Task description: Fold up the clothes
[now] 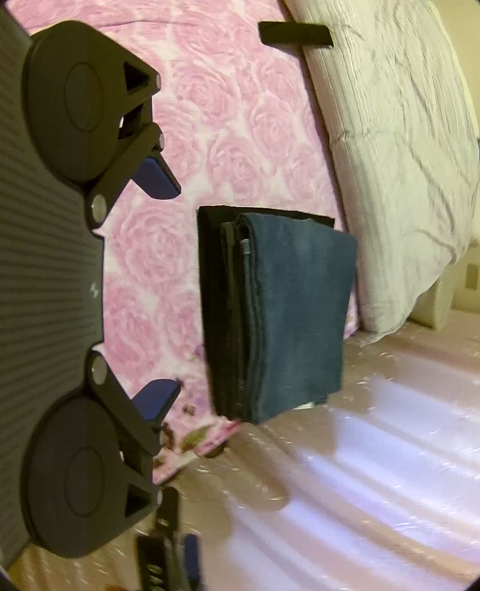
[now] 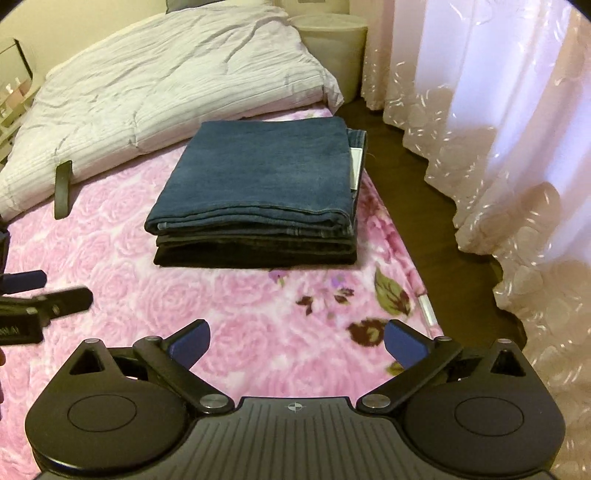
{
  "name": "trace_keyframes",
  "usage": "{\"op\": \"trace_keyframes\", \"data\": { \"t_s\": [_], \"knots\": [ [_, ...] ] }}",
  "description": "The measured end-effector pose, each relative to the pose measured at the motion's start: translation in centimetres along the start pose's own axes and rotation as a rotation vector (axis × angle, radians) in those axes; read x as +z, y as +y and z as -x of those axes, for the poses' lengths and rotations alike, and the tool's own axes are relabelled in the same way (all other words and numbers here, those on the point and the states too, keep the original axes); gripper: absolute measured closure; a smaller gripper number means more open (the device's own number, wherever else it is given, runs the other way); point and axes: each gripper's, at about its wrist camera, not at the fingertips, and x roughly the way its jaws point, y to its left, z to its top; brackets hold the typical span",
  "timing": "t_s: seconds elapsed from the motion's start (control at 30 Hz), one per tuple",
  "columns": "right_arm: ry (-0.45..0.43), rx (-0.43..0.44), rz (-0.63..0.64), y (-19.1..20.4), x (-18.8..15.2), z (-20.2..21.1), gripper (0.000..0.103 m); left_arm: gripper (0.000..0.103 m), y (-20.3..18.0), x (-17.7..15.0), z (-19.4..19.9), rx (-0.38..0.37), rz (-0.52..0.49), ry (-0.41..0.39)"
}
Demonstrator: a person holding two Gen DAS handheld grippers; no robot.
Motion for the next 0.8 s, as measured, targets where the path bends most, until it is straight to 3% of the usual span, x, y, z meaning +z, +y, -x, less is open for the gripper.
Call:
{"op": "trace_keyframes", "data": {
  "t_s": [0.33, 0.8],
  "knots": [
    [-0.014, -0.005, 0.010, 2.2, -1.6, 3.0, 0.000, 0.001, -0.7, -0.7, 2.7, 0.072, 0.022, 0.046],
    [-0.061, -0.060, 0.023, 3.5, -1.7, 5.8, 0.000, 0.001, -0.9, -1.2, 4.8, 0.067, 0.037, 0.015]
  ]
}}
